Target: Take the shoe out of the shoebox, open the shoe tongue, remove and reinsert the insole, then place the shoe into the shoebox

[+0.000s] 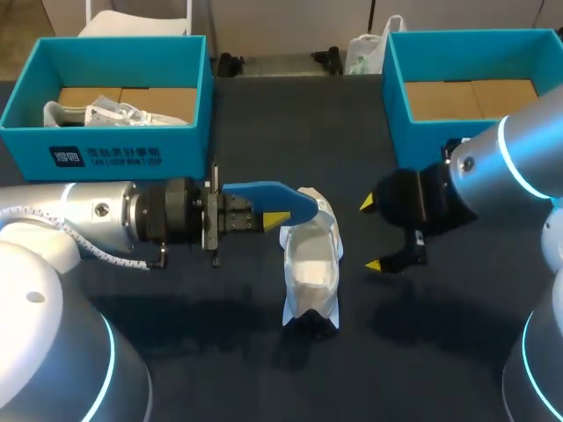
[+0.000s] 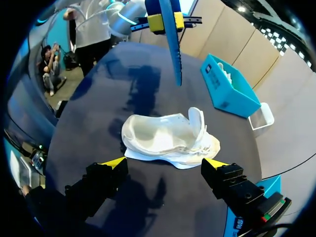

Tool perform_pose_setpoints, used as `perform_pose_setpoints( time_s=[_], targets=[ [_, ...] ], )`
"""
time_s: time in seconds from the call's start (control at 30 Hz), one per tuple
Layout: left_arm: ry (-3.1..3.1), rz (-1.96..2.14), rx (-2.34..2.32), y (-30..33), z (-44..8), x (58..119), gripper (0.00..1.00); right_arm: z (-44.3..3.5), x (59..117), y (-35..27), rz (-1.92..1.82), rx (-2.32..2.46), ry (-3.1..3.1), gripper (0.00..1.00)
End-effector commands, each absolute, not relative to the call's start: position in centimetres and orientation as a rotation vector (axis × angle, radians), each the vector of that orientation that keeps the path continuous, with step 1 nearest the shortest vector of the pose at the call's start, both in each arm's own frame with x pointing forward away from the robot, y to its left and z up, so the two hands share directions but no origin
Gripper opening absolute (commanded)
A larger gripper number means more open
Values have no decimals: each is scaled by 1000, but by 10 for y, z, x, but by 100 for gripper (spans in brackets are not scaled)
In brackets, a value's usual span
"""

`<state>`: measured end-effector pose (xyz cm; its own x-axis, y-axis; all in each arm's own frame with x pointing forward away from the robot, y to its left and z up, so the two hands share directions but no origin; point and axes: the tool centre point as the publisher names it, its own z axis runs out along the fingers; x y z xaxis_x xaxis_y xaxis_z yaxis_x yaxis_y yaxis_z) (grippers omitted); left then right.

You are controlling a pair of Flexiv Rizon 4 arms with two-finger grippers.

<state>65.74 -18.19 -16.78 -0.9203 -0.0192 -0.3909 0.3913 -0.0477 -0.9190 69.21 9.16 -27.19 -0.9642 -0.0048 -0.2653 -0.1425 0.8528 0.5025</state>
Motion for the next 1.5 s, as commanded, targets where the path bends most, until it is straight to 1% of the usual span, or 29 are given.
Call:
perform_pose_setpoints(
  time_s=[0.03, 0.17, 0.47, 0.97, 1.5],
  targets=[
    [1944, -2047, 396, -184, -169, 658, 0, -295, 708, 107, 782, -131, 2778, 100],
    [1944, -2047, 396, -184, -169, 658, 0, -312, 716, 109, 798, -132, 2781, 100],
    [1944, -2047, 396, -184, -169, 658, 0, -333, 721, 118, 827, -143, 2787, 100],
    [1958, -2060, 387, -188, -172, 653, 0, -333, 715, 127, 858, -113, 2772, 100],
    [2009, -2050, 430, -212, -208, 652, 0, -333, 715, 127, 858, -113, 2772, 100]
  ],
)
